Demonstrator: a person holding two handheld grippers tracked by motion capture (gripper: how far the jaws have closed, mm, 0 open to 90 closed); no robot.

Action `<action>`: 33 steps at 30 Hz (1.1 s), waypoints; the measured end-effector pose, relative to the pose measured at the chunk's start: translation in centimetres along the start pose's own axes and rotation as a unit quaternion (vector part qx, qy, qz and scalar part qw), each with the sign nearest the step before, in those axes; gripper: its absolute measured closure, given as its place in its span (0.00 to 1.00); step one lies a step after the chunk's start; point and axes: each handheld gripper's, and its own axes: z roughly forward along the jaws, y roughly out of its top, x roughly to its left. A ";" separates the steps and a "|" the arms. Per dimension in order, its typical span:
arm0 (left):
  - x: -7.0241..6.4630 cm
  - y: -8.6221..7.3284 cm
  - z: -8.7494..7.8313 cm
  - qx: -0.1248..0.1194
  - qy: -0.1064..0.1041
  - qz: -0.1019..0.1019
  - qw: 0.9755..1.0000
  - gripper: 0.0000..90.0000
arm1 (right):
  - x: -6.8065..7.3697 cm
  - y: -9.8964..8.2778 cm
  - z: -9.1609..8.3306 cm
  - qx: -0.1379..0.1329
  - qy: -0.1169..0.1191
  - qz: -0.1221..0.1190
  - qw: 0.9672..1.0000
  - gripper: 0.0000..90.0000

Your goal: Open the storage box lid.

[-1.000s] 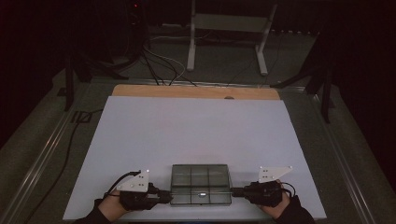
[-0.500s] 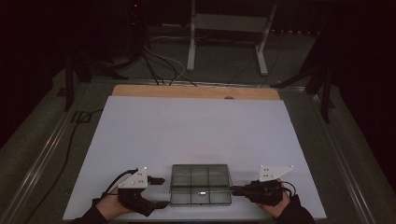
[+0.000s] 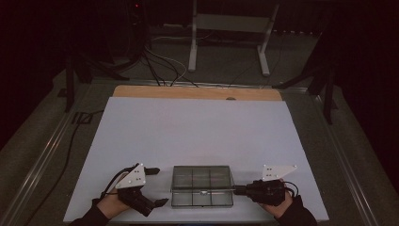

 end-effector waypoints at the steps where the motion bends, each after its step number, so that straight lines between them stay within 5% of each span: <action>1: 0.1 0.0 0.0 0.001 0.002 -0.002 1.000 0.02 | 0.0 0.0 0.0 0.000 0.000 -0.001 1.000 1.00; 8: 0.9 0.5 -0.3 -0.012 0.011 -0.019 1.000 0.02 | -0.1 0.2 0.1 -0.001 0.001 0.000 1.000 1.00; 10: 0.8 0.5 -0.4 -0.009 0.018 -0.003 1.000 0.02 | -0.2 0.3 0.1 -0.002 0.001 0.001 1.000 1.00; 16: 1.2 0.5 -0.4 -0.007 0.005 -0.008 1.000 0.03 | -0.3 0.6 0.1 -0.006 0.000 0.002 1.000 1.00; 33: 2.6 0.7 0.9 0.015 0.028 0.014 0.999 0.04 | -0.3 1.2 0.1 -0.012 -0.002 0.001 1.000 1.00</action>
